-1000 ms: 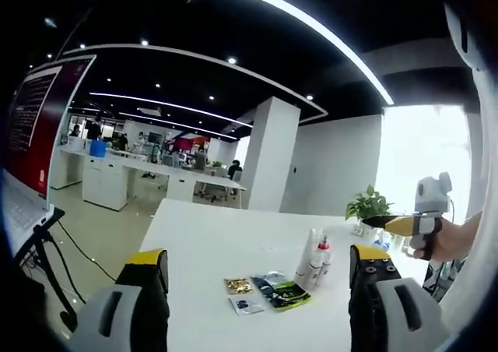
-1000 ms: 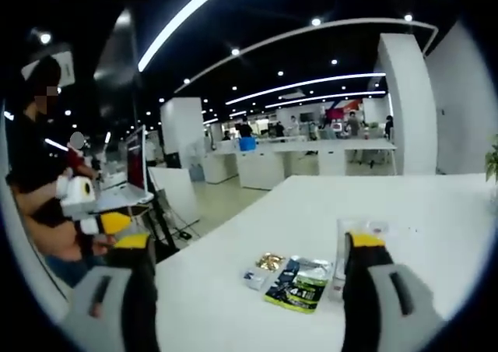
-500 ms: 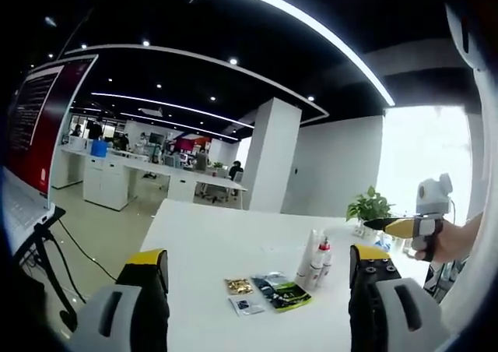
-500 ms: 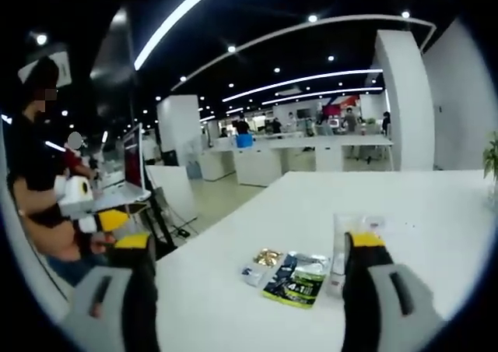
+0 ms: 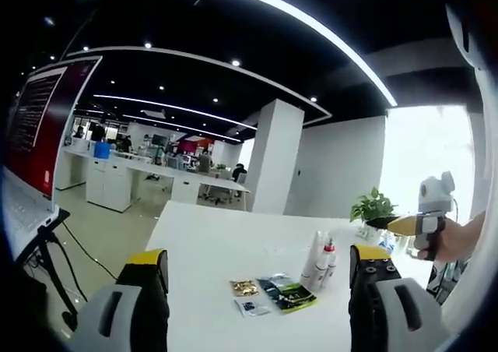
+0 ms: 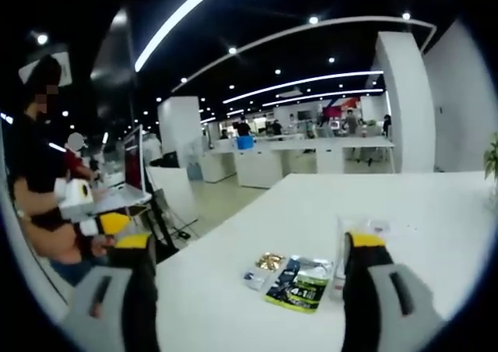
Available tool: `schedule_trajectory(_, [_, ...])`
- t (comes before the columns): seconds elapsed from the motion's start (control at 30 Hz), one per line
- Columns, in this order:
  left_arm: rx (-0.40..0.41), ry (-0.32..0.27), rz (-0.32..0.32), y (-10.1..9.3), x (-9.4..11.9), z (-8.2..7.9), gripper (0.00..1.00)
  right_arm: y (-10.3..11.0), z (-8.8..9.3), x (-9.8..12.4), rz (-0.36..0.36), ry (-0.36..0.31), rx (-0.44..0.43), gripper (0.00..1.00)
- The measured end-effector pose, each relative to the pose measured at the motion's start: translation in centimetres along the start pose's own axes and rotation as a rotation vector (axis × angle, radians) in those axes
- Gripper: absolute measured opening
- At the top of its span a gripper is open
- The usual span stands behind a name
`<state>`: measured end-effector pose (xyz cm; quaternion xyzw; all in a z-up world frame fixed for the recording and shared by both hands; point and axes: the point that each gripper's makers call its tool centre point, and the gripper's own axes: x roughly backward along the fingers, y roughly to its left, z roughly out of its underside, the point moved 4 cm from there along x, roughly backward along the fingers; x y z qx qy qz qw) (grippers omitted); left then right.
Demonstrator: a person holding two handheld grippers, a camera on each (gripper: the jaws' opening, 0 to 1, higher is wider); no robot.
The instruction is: Arrange the skincare products in the storage area until every visible bottle or jar stands upright without overlapping.
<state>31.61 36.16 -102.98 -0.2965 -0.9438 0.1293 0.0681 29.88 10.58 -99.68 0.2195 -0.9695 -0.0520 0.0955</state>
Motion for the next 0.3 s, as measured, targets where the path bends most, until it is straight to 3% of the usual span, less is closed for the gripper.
schedule_trajectory(0.3, [-0.040, -0.019, -0.021, 1.2, 0.6, -0.8, 1.00, 0.1, -0.2, -0.6, -0.009, -0.001, -0.003, 0.99])
